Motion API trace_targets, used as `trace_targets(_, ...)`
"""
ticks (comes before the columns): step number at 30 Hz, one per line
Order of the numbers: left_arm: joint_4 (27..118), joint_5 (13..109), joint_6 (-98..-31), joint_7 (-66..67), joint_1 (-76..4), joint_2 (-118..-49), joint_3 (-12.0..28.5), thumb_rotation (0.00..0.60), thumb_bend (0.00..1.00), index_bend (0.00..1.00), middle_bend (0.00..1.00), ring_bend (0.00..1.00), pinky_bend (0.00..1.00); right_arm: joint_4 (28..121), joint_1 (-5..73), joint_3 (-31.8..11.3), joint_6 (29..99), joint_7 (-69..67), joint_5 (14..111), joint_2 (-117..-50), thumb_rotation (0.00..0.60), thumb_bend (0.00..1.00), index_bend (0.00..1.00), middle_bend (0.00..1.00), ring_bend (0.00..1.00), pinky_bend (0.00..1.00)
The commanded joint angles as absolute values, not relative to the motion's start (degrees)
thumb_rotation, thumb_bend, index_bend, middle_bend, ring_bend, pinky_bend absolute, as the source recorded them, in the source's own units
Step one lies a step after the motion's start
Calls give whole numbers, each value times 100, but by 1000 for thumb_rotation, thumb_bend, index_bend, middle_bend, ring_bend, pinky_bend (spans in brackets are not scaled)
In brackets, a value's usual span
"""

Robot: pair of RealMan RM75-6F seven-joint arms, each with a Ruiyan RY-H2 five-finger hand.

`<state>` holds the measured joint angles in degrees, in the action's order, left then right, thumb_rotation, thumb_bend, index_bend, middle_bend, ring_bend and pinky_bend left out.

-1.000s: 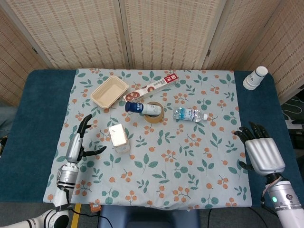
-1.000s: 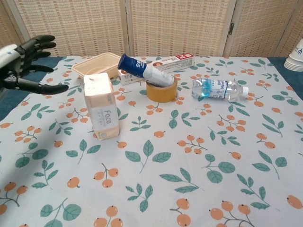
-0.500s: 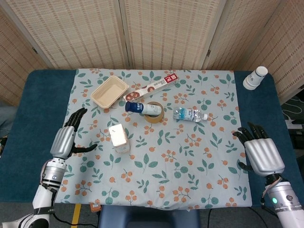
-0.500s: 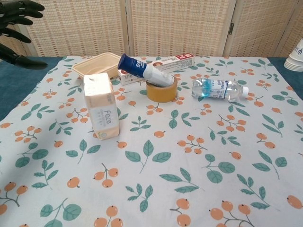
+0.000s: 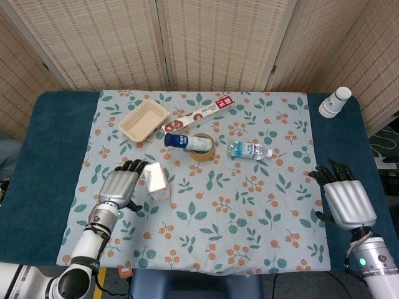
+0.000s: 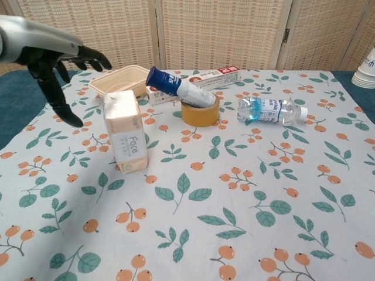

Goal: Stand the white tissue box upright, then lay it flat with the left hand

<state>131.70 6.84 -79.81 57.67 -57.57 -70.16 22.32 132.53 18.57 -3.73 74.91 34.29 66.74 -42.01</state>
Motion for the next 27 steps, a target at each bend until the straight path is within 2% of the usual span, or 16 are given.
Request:
trace_targets(1,13238,263,-8477,6059,-6342,-7339,2433,600,135,0,0,0,187,13258,1856,-372,7493,3432,6678,-4200,600,72,249,153,0,109)
trace_targets(10,12978,136,-8850,5992,-6720,-7836,2346,600,135,0,0,3,199,13269,1843,-396,7519,3367,6681,-4165,600,72,249,153,0,109)
trace_targets(15,12558,632,-9095,5898,-6788,-8344,1987,600,134,0,10,13,205,13297,1821,-398,7532,3309,6732,-4116,600,72,249,153,0,109)
trace_targets(21,12299,205,-9168,6099,-6959,-8538,2218,600,138,0,13,18,210,13275,1826,-411,7476,3211,6704,-4044,600,72,246,153,0,109)
trace_targets(27,11937,267,-9220,6240,-7088,-8761,2200,600,138,0,16,19,211,13277,1822,-433,7450,3097,6707,-3976,600,72,245,153,0,109)
